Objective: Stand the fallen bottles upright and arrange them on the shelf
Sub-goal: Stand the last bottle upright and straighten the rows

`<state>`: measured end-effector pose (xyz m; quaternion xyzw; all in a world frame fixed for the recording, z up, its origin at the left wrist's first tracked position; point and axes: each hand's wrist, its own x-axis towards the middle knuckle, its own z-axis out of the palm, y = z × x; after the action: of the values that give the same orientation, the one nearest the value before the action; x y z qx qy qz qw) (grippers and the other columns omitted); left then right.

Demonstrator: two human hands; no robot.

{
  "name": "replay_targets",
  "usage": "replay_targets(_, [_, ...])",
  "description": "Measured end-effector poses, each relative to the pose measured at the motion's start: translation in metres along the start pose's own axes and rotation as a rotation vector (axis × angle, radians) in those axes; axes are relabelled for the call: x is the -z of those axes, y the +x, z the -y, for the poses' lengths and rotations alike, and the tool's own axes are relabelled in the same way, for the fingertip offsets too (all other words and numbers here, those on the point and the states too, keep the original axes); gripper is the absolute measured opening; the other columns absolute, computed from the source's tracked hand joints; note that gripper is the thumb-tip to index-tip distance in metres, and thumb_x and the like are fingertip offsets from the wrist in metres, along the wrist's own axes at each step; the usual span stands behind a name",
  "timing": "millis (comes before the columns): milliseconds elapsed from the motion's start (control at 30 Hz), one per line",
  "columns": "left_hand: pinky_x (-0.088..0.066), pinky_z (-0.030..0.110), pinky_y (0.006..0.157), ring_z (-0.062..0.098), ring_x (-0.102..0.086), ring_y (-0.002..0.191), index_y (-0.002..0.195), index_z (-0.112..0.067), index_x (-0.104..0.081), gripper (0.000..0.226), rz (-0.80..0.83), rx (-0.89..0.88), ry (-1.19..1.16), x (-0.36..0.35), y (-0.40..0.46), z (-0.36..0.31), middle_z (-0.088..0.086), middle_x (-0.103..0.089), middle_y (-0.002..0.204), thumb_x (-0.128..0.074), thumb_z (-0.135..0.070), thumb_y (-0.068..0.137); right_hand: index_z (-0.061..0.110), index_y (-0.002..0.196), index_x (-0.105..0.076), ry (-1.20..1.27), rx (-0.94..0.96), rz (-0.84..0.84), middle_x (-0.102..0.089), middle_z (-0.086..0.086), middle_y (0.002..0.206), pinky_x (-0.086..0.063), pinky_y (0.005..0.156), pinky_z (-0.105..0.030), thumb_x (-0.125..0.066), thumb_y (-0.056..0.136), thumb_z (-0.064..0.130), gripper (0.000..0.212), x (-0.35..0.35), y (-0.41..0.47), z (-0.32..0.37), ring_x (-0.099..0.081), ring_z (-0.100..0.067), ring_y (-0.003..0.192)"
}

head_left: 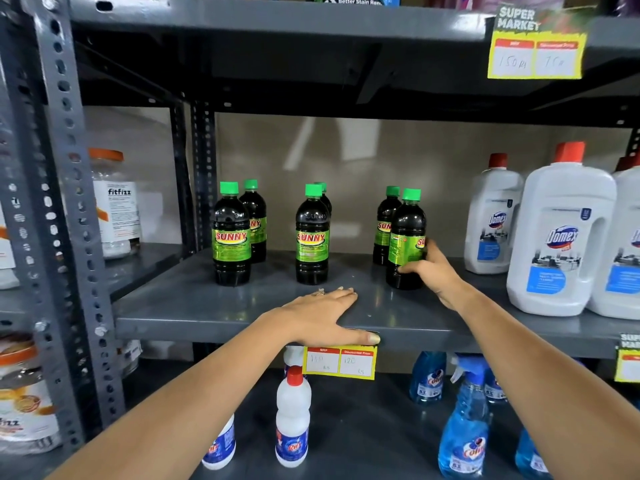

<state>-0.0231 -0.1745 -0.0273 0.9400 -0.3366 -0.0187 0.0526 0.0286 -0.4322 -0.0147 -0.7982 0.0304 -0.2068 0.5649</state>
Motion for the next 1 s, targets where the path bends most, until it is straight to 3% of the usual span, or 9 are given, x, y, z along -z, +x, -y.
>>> replay_targets(133, [-0.009, 0.042, 0.119, 0.025, -0.001, 0.149, 0.156, -0.028, -0.004, 0.107, 0.001, -0.004, 0.0, 0.0, 0.0, 0.0, -0.01, 0.002, 0.163, -0.034, -0.089, 0.074, 0.016, 0.136, -0.039, -0.108, 0.03, -0.019, -0.059, 0.003, 0.12, -0.043, 0.101, -0.036, -0.09, 0.061, 0.027, 0.091, -0.001, -0.003, -0.001, -0.055, -0.017, 0.112])
replay_targets(267, [-0.009, 0.042, 0.117, 0.025, -0.002, 0.149, 0.156, -0.027, -0.004, 0.105, 0.0, 0.005, 0.001, 0.001, -0.002, -0.001, -0.01, 0.002, 0.163, -0.034, -0.088, 0.076, 0.014, 0.135, -0.043, -0.041, 0.005, 0.011, -0.062, -0.005, 0.126, -0.042, 0.099, -0.033, -0.083, 0.07, 0.011, 0.076, -0.001, -0.002, 0.0, -0.057, -0.023, 0.118])
replay_targets(433, [-0.009, 0.042, 0.117, 0.024, -0.002, 0.149, 0.156, -0.027, -0.005, 0.105, -0.008, 0.008, -0.003, 0.001, -0.001, -0.001, -0.01, 0.001, 0.163, -0.035, -0.087, 0.076, 0.016, 0.13, -0.05, -0.263, 0.075, -0.051, -0.064, -0.004, 0.124, -0.044, 0.091, -0.03, -0.085, 0.066, 0.042, 0.078, -0.006, -0.01, 0.002, -0.059, -0.024, 0.116])
replay_targets(633, [-0.008, 0.041, 0.119, 0.02, -0.002, 0.149, 0.156, -0.026, -0.007, 0.109, -0.029, -0.01, -0.006, 0.0, 0.003, 0.002, -0.01, -0.001, 0.163, -0.034, -0.09, 0.073, 0.014, 0.131, -0.05, -0.218, 0.052, -0.059, -0.062, -0.007, 0.129, -0.043, 0.095, -0.032, -0.083, 0.072, 0.03, 0.069, -0.005, -0.012, 0.006, -0.057, -0.025, 0.119])
replay_targets(733, [-0.018, 0.044, 0.118, 0.016, -0.015, 0.148, 0.154, -0.028, -0.023, 0.118, -0.055, 0.015, -0.149, 0.0, 0.002, 0.003, -0.011, -0.016, 0.162, -0.035, -0.098, 0.059, 0.014, 0.13, -0.049, -0.251, 0.067, -0.09, -0.063, -0.007, 0.127, -0.046, 0.096, -0.035, -0.085, 0.069, 0.034, 0.074, -0.004, -0.014, 0.005, -0.058, -0.026, 0.118])
replay_targets(833, [-0.046, 0.033, 0.098, 0.005, -0.059, 0.111, 0.115, -0.028, -0.071, 0.071, -0.304, -0.014, -0.539, 0.002, 0.0, 0.007, -0.01, -0.067, 0.121, -0.058, -0.08, 0.07, 0.013, 0.132, -0.046, -0.238, 0.06, -0.081, -0.062, -0.008, 0.13, -0.046, 0.099, -0.037, -0.085, 0.069, 0.034, 0.077, -0.003, -0.014, 0.004, -0.058, -0.026, 0.12])
replay_targets(900, [-0.053, 0.026, 0.078, 0.009, -0.065, 0.083, 0.09, -0.02, -0.074, 0.032, -0.647, 0.087, -0.744, 0.001, 0.002, 0.018, -0.005, -0.072, 0.089, -0.077, -0.049, 0.077, 0.014, 0.132, -0.045, -0.24, 0.055, -0.072, -0.061, -0.008, 0.13, -0.046, 0.1, -0.038, -0.085, 0.069, 0.034, 0.077, -0.003, -0.014, 0.005, -0.058, -0.026, 0.12])
replay_targets(933, [-0.051, 0.024, 0.074, 0.012, -0.064, 0.082, 0.091, -0.015, -0.069, 0.028, -0.797, 0.183, -0.816, 0.0, 0.004, 0.025, -0.002, -0.069, 0.09, -0.083, -0.034, 0.076, 0.014, 0.132, -0.045, -0.241, 0.055, -0.068, -0.061, -0.007, 0.13, -0.046, 0.1, -0.038, -0.084, 0.069, 0.035, 0.076, -0.003, -0.015, 0.005, -0.058, -0.025, 0.12])
replay_targets(1000, [-0.047, 0.027, 0.08, 0.018, -0.058, 0.097, 0.107, -0.012, -0.055, 0.05, -0.914, 0.36, -0.891, 0.003, 0.01, 0.038, 0.005, -0.056, 0.111, -0.088, -0.021, 0.07, 0.015, 0.132, -0.045, -0.238, 0.057, -0.061, -0.061, -0.006, 0.13, -0.045, 0.098, -0.036, -0.084, 0.071, 0.035, 0.075, -0.003, -0.016, 0.005, -0.058, -0.025, 0.12])
